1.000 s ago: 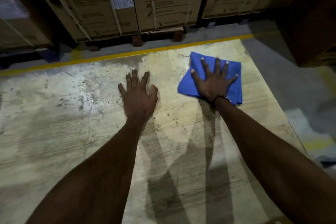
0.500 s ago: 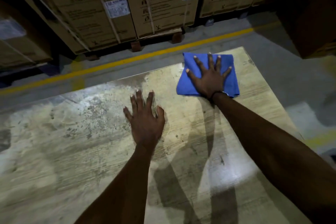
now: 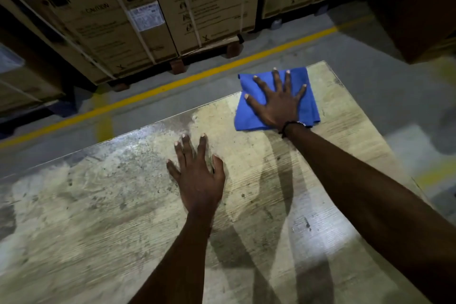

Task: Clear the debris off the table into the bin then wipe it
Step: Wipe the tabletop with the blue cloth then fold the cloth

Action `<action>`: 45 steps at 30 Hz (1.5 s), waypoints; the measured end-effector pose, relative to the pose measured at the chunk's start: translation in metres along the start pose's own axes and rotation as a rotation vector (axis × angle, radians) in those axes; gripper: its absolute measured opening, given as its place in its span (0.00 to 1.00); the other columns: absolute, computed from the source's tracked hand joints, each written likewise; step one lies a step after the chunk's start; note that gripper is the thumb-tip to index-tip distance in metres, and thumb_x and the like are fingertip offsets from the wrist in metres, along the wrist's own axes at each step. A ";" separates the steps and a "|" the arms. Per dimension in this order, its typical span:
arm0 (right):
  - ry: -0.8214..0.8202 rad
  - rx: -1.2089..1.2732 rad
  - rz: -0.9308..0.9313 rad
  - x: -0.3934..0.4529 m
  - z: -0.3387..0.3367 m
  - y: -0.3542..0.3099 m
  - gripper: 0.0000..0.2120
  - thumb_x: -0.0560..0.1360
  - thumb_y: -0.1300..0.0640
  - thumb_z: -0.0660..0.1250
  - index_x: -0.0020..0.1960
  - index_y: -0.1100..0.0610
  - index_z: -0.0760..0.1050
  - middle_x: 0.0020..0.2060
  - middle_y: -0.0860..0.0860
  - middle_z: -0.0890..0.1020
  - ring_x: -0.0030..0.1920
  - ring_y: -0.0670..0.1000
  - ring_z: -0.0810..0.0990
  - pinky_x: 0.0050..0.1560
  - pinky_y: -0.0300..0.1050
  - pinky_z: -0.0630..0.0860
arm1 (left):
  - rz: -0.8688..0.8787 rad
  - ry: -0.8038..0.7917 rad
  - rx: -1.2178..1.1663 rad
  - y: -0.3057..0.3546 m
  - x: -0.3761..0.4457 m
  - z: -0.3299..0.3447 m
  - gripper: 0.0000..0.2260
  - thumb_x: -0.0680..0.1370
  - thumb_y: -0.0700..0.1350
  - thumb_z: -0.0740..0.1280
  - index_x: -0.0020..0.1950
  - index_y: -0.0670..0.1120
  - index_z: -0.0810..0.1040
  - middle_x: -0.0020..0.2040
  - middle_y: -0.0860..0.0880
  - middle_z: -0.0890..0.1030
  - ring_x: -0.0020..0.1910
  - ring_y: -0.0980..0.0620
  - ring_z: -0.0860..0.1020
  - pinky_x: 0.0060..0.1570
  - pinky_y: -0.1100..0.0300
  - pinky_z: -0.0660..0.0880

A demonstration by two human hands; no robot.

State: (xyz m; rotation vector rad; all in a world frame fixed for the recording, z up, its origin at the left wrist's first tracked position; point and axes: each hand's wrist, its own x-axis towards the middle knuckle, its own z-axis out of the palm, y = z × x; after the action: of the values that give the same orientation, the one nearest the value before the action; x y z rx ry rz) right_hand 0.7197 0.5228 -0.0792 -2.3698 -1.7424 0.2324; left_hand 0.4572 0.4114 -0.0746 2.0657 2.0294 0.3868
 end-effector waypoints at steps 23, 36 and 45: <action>0.030 -0.055 -0.373 -0.160 0.009 0.010 0.36 0.76 0.23 0.54 0.82 0.32 0.54 0.85 0.46 0.51 0.85 0.56 0.43 0.76 0.78 0.44 | 0.013 0.007 -0.042 -0.002 0.001 -0.001 0.28 0.82 0.59 0.55 0.83 0.59 0.61 0.86 0.49 0.53 0.85 0.46 0.50 0.79 0.33 0.48; 0.023 -0.033 -0.208 -0.150 0.003 0.007 0.37 0.77 0.22 0.50 0.82 0.33 0.54 0.85 0.49 0.49 0.85 0.59 0.43 0.75 0.79 0.42 | 0.032 0.051 -0.075 -0.004 -0.002 0.003 0.27 0.83 0.60 0.56 0.83 0.58 0.63 0.86 0.48 0.56 0.85 0.46 0.51 0.79 0.33 0.47; 0.021 0.010 -0.121 -0.100 -0.007 0.031 0.36 0.75 0.21 0.52 0.81 0.31 0.56 0.85 0.47 0.53 0.85 0.58 0.46 0.75 0.80 0.41 | 0.041 0.029 -0.077 -0.004 -0.003 0.001 0.26 0.84 0.60 0.55 0.83 0.59 0.61 0.86 0.47 0.54 0.85 0.46 0.49 0.80 0.34 0.44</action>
State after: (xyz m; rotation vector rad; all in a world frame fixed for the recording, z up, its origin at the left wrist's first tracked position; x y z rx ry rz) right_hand 0.7198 0.4178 -0.0789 -2.2412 -1.8624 0.1976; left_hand 0.4534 0.4086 -0.0773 2.0701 1.9587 0.4973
